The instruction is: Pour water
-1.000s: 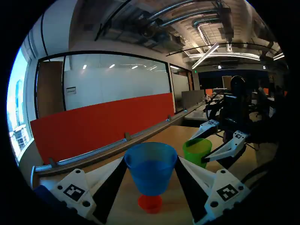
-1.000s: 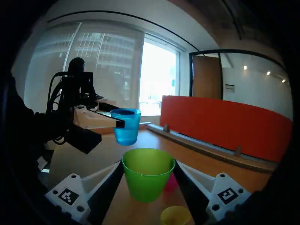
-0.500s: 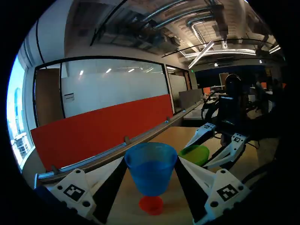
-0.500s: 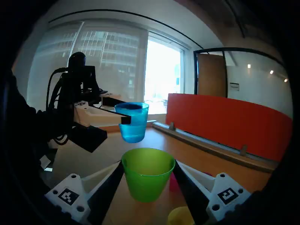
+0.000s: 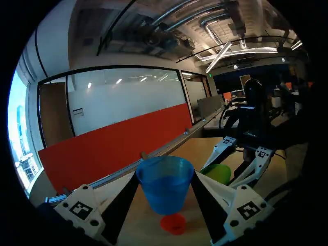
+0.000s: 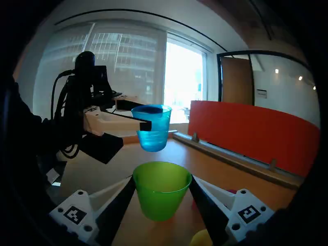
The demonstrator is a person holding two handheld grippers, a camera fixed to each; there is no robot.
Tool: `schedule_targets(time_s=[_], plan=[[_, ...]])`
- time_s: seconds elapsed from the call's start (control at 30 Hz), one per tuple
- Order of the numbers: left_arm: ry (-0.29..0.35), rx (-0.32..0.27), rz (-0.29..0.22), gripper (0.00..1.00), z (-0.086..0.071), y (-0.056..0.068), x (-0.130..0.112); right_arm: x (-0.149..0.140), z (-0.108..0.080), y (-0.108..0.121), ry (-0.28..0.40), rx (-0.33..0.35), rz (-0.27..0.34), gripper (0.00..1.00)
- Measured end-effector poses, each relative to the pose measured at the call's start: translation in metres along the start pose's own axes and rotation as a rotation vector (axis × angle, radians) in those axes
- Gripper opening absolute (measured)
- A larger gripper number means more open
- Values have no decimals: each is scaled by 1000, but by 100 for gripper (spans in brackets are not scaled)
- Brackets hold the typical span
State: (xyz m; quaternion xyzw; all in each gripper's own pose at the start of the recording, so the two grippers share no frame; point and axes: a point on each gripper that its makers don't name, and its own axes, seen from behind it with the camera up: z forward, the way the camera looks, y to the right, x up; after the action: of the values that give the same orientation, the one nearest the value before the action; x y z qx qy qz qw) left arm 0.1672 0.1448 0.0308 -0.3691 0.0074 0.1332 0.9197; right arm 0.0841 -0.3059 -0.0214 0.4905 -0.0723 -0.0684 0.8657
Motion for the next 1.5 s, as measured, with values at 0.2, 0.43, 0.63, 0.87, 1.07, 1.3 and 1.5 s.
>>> schedule_targets(time_s=[0.2,0.43,0.63,0.87,1.07,1.3,1.5], plan=[[-1,7,36,86,-1,-2,3,-1,7,-6,-3,20,3,93],[-15,13,102,86,2,0,4,0,14,-13,0,41,8,93],[-27,17,149,86,3,1,3,3,19,-18,8,55,9,93],[-30,16,195,86,4,3,6,4,25,-21,12,66,11,93],[-34,18,233,86,3,5,7,6,29,-26,15,77,8,93],[-27,29,272,86,1,4,11,7,32,-31,16,91,5,93],[-25,36,293,86,-1,3,15,5,33,-32,13,96,-1,93]])
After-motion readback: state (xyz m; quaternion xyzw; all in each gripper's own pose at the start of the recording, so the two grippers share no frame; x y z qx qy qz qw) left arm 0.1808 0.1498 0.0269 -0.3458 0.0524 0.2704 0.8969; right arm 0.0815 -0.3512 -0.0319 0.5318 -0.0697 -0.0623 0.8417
